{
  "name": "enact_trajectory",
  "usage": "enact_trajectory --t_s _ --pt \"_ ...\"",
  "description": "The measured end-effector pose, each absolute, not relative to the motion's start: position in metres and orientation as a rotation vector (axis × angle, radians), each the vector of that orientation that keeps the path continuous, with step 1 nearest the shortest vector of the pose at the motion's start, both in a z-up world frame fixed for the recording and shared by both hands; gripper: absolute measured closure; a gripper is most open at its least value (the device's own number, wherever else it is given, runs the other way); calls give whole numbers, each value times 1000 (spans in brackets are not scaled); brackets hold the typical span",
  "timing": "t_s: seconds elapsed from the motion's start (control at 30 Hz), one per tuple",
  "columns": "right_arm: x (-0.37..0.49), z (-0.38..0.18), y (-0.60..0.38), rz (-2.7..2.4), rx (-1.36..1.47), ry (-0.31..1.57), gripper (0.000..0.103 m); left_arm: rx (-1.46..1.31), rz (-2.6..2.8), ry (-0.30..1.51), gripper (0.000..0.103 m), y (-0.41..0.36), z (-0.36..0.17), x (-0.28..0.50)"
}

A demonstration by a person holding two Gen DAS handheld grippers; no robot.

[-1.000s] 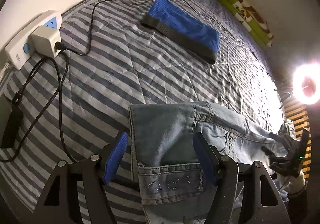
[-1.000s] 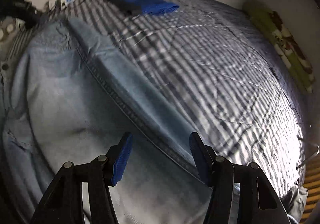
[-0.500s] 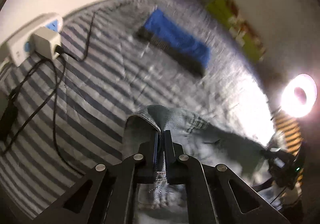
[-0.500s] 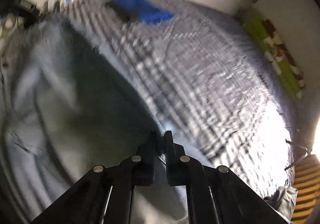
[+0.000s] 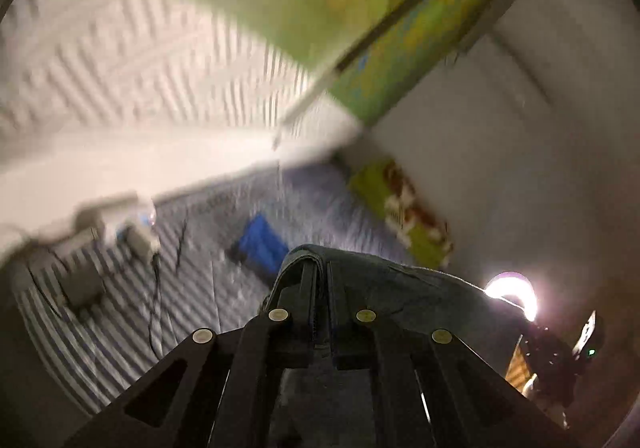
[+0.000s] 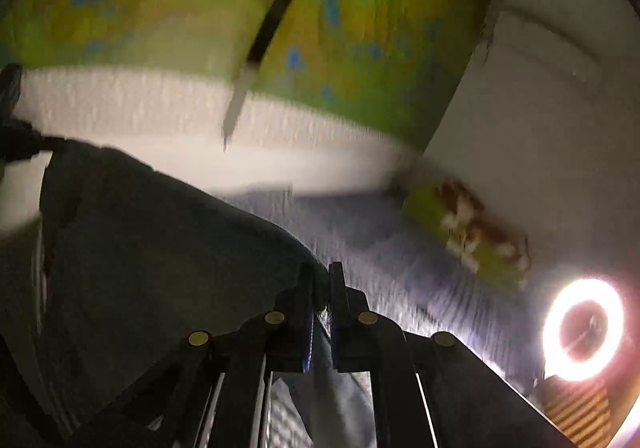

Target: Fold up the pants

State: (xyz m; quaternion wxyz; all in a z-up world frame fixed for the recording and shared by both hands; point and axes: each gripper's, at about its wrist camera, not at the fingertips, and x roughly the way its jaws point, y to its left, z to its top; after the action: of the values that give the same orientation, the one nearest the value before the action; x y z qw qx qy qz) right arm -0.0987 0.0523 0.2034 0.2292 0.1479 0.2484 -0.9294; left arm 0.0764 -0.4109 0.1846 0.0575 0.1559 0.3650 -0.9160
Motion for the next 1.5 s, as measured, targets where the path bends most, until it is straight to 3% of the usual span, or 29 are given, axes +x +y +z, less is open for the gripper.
enact_trajectory --t_s 0.1,0.23,0.43,0.57,0.7,0.9,1.1,1.23,1.37,1.5 --pt "-111 222 38 -2582 340 694 97 421 -2786 1007 99 -419 216 68" --pt "-174 191 25 -2601 507 723 97 596 -2750 956 99 -433 210 3" --pt "-297 65 25 -2649 881 902 97 1089 -2627 769 98 -423 116 -158" --pt "-362 -19 35 -2531 1329 935 92 1504 -2448 622 86 -403 39 -234" --pt "-351 -38 35 -2468 1327 960 70 1481 -2481 630 64 -406 30 -211" --pt "-286 -7 52 -2421 1239 793 67 1500 -2561 659 63 -420 40 -106" --pt "-182 34 110 -2427 1205 546 61 1608 -2468 663 62 -417 8 -15" --pt "-123 41 173 -2509 1269 433 61 1617 -2433 644 60 -413 -5 12" --pt "-73 30 243 -2595 1403 400 54 1666 -2399 675 46 -406 -19 27" --pt "-47 17 300 -2689 1513 430 53 1654 -2384 674 46 -392 -24 33"
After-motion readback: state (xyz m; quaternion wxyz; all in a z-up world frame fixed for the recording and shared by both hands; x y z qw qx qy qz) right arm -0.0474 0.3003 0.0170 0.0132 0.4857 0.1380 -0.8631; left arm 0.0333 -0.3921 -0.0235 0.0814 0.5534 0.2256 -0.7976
